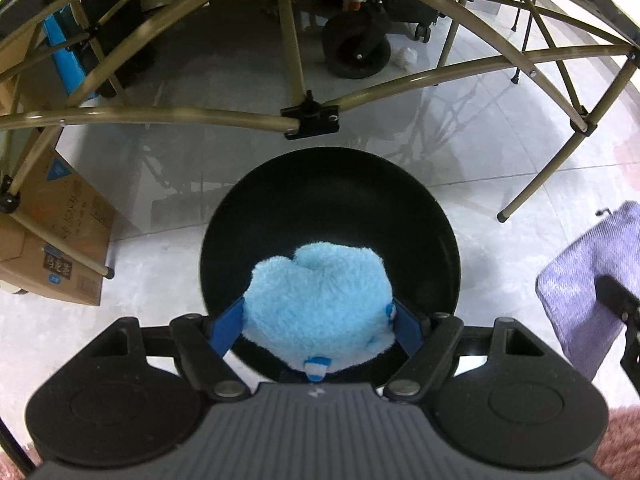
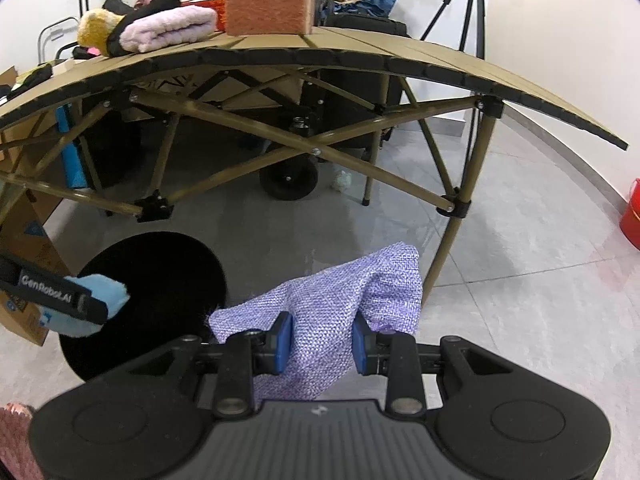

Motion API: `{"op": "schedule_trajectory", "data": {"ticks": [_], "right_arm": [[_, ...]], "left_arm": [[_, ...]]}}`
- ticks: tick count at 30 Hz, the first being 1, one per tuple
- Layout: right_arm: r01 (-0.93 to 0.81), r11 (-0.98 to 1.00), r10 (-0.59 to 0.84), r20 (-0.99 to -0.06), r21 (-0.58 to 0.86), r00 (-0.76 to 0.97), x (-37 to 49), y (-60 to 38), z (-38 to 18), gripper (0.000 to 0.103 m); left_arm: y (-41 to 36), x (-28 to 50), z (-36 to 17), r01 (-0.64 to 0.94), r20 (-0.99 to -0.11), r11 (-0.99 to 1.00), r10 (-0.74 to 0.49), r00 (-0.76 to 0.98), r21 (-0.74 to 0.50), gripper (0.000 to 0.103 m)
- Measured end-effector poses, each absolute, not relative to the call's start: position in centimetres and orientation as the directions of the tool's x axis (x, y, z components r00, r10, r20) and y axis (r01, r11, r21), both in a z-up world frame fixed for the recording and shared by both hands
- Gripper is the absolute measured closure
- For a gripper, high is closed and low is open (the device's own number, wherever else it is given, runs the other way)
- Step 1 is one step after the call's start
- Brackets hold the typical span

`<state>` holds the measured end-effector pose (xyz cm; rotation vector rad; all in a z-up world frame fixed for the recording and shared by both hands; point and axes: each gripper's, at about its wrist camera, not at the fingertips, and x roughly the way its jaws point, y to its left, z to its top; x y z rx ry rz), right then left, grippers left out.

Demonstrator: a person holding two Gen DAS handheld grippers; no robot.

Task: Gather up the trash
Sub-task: 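Lower the left tool over the bin and open it to drop the blue plush, then withdraw the left tool while the right tool carries the purple cloth over the bin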

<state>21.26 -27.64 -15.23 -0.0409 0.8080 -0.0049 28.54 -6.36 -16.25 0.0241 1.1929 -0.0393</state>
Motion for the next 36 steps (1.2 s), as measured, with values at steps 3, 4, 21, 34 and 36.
{"op": "schedule_trajectory", "data": {"ticks": [3,4,21,34,36], "right_arm": [[0.002,0.999,-0.033,-0.726,-0.044,0.686,21.4,-27.9,-15.4,0.073],[0.003,0.999,-0.035,-0.727,-0.045,0.686,21.4,-27.9,-15.4,0.073],[0.004,0.998,-0.046,-0.73,-0.059,0.682,21.5,-27.8,-15.6,0.073],[0.004,0.998,-0.046,-0.729,-0.059,0.682,21.5,-27.8,-15.6,0.073],[0.004,0.998,-0.046,-0.729,-0.059,0.683,21.5,-27.8,-15.6,0.073]], "left_arm": [[-6.5,29.3,-16.6,0.023,-0.937,1.0,-0.017,0.35,-0.009,0.025],[-6.6,29.4,-16.8,0.016,-0.939,1.0,-0.014,0.344,-0.009,0.025],[-7.2,29.9,-17.0,0.015,-0.946,1.0,0.001,0.323,0.006,0.0],[-6.8,29.9,-17.3,0.012,-0.962,1.0,0.008,0.272,0.012,0.0],[-6.8,29.8,-17.3,0.01,-0.963,1.0,0.009,0.27,0.012,0.0]]}}
